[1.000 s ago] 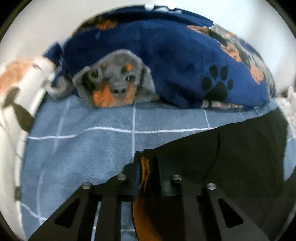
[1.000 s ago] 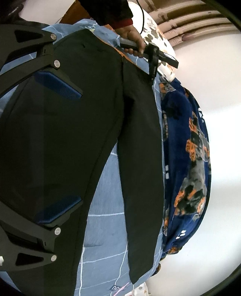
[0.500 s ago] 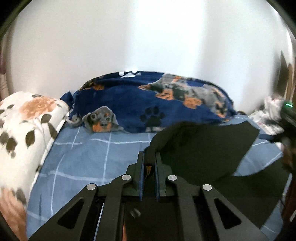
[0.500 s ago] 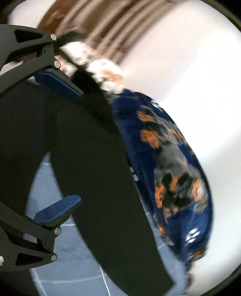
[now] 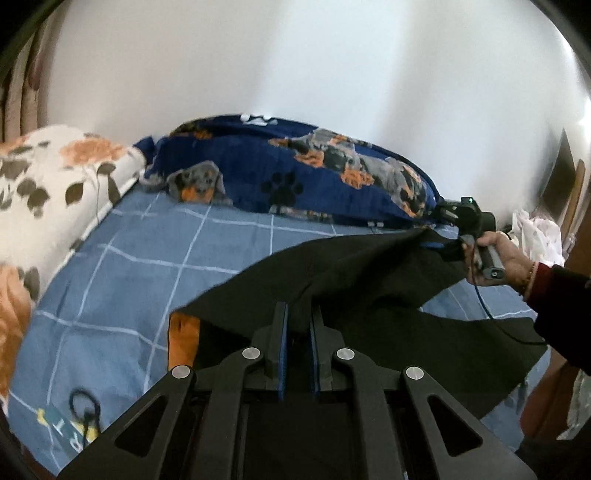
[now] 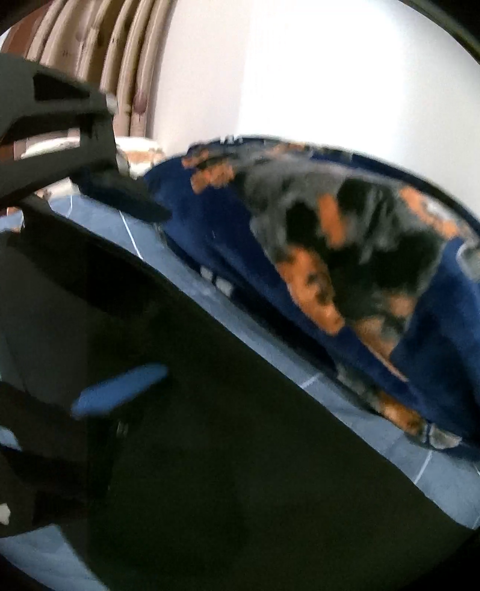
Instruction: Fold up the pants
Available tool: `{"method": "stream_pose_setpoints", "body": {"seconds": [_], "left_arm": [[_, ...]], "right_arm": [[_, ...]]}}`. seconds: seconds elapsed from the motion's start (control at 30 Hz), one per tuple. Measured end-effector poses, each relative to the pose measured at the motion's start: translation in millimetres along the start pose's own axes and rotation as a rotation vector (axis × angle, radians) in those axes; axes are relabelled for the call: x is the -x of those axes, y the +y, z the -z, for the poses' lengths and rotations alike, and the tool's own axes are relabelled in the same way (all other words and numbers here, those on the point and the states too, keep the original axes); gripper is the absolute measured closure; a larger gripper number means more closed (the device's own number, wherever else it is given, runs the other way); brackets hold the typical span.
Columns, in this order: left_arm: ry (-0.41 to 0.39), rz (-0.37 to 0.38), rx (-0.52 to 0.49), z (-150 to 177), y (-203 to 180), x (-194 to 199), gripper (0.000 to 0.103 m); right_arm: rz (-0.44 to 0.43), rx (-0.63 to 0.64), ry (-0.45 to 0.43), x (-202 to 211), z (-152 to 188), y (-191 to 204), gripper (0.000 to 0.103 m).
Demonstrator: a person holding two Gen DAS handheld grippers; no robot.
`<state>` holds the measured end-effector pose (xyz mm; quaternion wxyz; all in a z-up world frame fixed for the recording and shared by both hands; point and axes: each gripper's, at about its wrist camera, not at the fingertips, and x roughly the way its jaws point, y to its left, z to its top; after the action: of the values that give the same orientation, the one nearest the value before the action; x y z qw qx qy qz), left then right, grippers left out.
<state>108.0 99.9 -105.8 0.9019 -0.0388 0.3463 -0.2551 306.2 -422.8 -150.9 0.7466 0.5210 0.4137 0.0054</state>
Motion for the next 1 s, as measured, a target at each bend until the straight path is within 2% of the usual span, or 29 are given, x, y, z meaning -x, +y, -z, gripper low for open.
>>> {"method": "stream_pose_setpoints", "body": {"seconds": [0.07, 0.17, 0.27, 0.4, 0.57, 0.8, 1.0], "left_arm": [[0.019, 0.004, 0.027, 1.9, 3.7, -3.0, 0.092], [0.026, -0.02, 0.052, -0.5, 10.0, -4.6, 0.092], [0.017, -0.038, 0.078, -3.9, 16.9, 1.1, 0.092], [0.033, -0.06, 0.103, -0.8, 27.7, 9.1, 0.092], [0.051, -0.085, 0.114, 11.1, 33.0, 19.6, 0.092], [0.095, -0.123, 0.142, 39.8, 46.1, 32.0, 0.091], [0.159, -0.158, 0.141, 68.5, 54.6, 30.2, 0.09]], "right_arm": [[0.031, -0.003, 0.004, -5.5, -3.1, -4.7, 0.095], [0.01, 0.023, -0.028, 8.1, 5.5, -10.3, 0.096], [-0.008, 0.08, -0.07, 40.6, 33.1, -10.5, 0.097], [-0.038, 0.144, -0.101, 98.6, 94.7, -15.3, 0.097], [-0.019, 0.162, -0.093, 144.3, 167.7, -29.5, 0.097], [0.019, 0.104, -0.047, 161.1, 239.8, -70.7, 0.098], [0.036, 0.022, -0.001, 151.0, 264.8, -107.2, 0.098]]}}
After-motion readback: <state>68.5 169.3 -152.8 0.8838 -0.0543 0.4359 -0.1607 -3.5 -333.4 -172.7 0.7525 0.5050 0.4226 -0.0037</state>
